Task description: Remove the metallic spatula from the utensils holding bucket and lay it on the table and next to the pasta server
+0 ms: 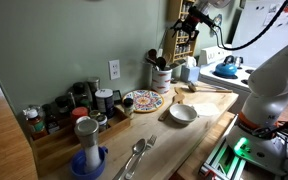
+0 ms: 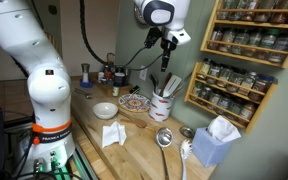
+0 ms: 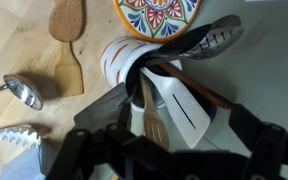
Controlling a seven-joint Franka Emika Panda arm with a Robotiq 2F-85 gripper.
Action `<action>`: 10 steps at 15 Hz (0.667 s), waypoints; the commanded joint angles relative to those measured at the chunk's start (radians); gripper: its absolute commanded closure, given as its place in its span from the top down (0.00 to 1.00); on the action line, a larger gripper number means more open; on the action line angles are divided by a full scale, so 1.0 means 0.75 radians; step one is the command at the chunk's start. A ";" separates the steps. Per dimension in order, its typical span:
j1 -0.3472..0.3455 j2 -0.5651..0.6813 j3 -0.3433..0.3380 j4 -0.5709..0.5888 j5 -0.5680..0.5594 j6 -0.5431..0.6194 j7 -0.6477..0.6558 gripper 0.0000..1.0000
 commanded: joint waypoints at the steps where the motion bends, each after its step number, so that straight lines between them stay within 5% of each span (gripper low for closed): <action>1: -0.005 0.010 0.007 0.008 0.004 -0.002 0.007 1.00; 10: 0.023 0.263 0.048 0.223 0.016 -0.014 0.143 1.00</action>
